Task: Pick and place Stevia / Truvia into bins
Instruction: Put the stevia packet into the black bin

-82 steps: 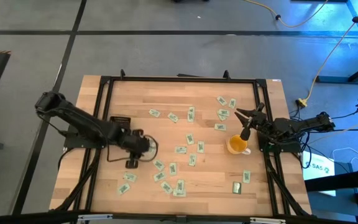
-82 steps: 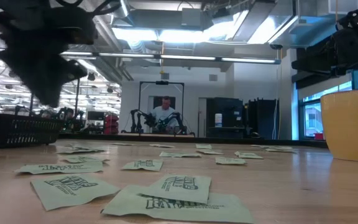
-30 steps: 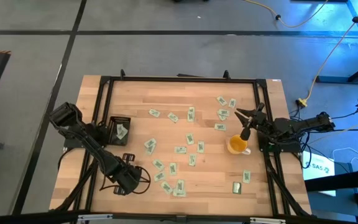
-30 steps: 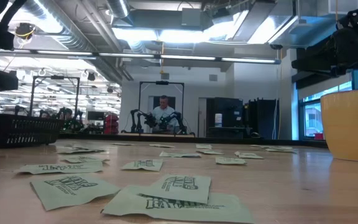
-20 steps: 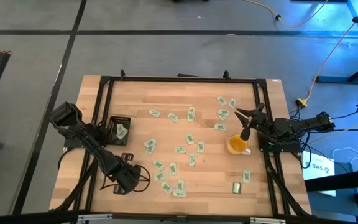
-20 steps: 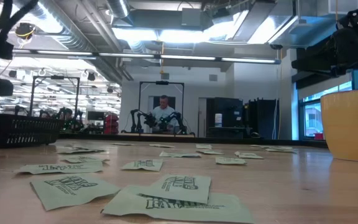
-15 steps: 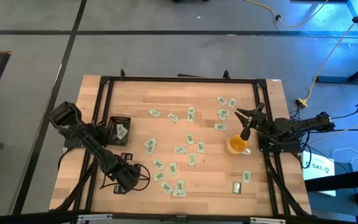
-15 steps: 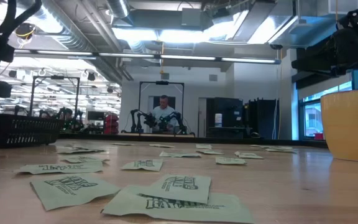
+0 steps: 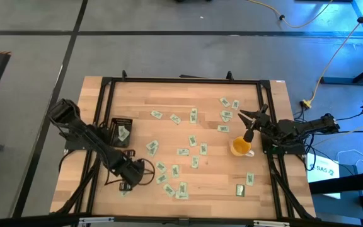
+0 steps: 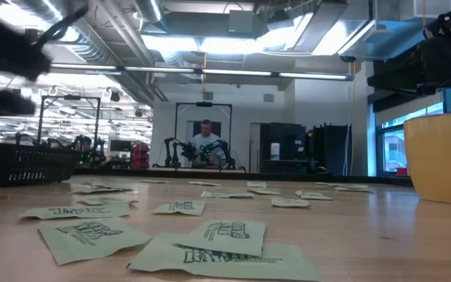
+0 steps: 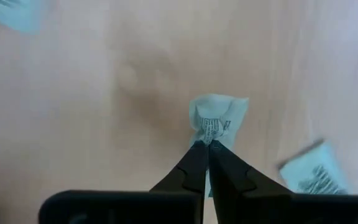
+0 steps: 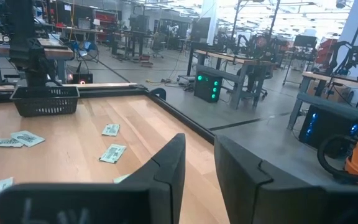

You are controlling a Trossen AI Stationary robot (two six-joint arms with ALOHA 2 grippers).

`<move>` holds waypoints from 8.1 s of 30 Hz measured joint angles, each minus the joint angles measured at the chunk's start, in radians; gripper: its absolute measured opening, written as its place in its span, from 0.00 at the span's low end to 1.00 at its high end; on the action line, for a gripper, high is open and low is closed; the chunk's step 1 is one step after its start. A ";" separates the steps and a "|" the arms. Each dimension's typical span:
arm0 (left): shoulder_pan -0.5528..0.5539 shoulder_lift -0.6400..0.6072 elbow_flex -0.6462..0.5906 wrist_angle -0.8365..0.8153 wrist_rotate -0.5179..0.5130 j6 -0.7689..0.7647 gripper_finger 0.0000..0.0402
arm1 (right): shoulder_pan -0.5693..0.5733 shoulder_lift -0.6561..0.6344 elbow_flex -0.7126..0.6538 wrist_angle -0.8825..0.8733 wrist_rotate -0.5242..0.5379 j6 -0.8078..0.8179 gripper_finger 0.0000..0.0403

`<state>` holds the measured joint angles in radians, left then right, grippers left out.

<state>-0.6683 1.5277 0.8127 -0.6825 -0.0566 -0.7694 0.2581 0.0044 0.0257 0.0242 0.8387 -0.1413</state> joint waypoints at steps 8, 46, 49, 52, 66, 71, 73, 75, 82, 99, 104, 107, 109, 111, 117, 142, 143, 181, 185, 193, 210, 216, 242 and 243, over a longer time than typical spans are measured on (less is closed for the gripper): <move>0.071 -0.188 0.000 -0.242 -0.192 -0.242 0.02 | 0.000 0.000 0.000 0.001 0.000 -0.008 0.22; 0.414 -0.342 -0.075 -0.634 -0.173 -0.665 0.03 | 0.000 0.000 0.000 0.009 0.000 -0.028 0.22; 0.427 -0.342 -0.075 -0.633 -0.170 -0.660 0.03 | 0.000 0.000 0.000 0.009 0.000 -0.028 0.22; 0.435 -0.342 -0.075 -0.632 -0.163 -0.649 0.03 | 0.000 0.000 0.000 0.009 0.000 -0.028 0.22; 0.438 -0.342 -0.075 -0.619 -0.212 -0.631 0.03 | 0.000 0.000 0.000 0.008 0.000 -0.028 0.22; 0.438 -0.342 -0.075 -0.619 -0.212 -0.607 0.03 | 0.000 0.000 0.000 0.008 0.000 -0.028 0.22; 0.438 -0.342 -0.075 -0.619 -0.213 -0.597 0.05 | 0.000 0.000 0.000 0.008 0.000 -0.028 0.22; 0.438 -0.342 -0.075 -0.619 -0.214 -0.597 0.07 | 0.000 0.000 0.000 0.008 0.000 -0.028 0.22; 0.438 -0.342 -0.075 -0.618 -0.225 -0.603 0.12 | 0.000 0.000 0.000 0.008 0.000 -0.028 0.22; 0.289 -0.343 0.029 -0.355 -0.274 -0.076 0.09 | 0.000 0.000 0.000 0.008 0.000 -0.027 0.22; 0.190 -0.342 0.000 -0.128 -0.201 0.062 0.13 | 0.000 0.000 0.000 0.008 0.000 -0.026 0.22; 0.137 -0.342 -0.030 -0.036 -0.200 0.065 0.18 | 0.000 0.000 0.000 0.008 0.000 -0.026 0.22; 0.108 -0.342 -0.060 0.008 -0.192 0.050 0.20 | 0.000 0.000 0.000 0.008 0.000 -0.026 0.22; 0.082 -0.342 -0.077 0.049 -0.161 0.037 0.22 | 0.000 0.000 0.000 0.008 0.000 -0.025 0.22; 0.000 -0.275 -0.083 0.204 -0.163 0.075 0.21 | 0.000 0.000 0.000 0.008 0.000 -0.020 0.22; -0.144 0.186 0.224 -0.093 0.092 -0.203 0.19 | 0.000 0.000 0.000 0.009 0.000 0.004 0.22; -0.154 0.190 0.224 -0.092 0.092 -0.222 0.19 | 0.000 0.000 0.000 0.009 0.000 0.004 0.22; -0.024 0.027 0.222 -0.292 -0.242 -0.204 0.02 | 0.000 0.000 0.000 0.010 0.000 0.001 0.22; 0.048 -0.069 0.222 -0.498 -0.421 -0.387 0.01 | 0.000 0.000 0.000 0.010 0.000 -0.001 0.22; 0.219 -0.178 0.222 -0.772 -0.384 -0.545 0.02 | 0.000 0.000 0.000 0.010 0.000 -0.027 0.22; 0.471 -0.181 0.222 -0.783 -0.402 -0.294 0.01 | 0.000 0.000 0.000 0.008 0.000 -0.029 0.22; 0.513 -0.194 0.187 -0.752 -0.403 -0.227 0.01 | 0.000 0.000 0.000 0.008 0.000 -0.029 0.22; 0.719 -0.330 -0.169 -0.405 -0.210 -0.122 0.03 | 0.000 0.000 0.000 0.008 0.000 -0.029 0.22; 0.723 -0.330 -0.169 -0.404 -0.211 -0.122 0.03 | 0.000 0.000 0.000 0.008 0.000 -0.029 0.22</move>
<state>0.0546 1.1976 0.6441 -1.0866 -0.2680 -0.8917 0.2581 0.0040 0.0257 0.0322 0.8387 -0.1699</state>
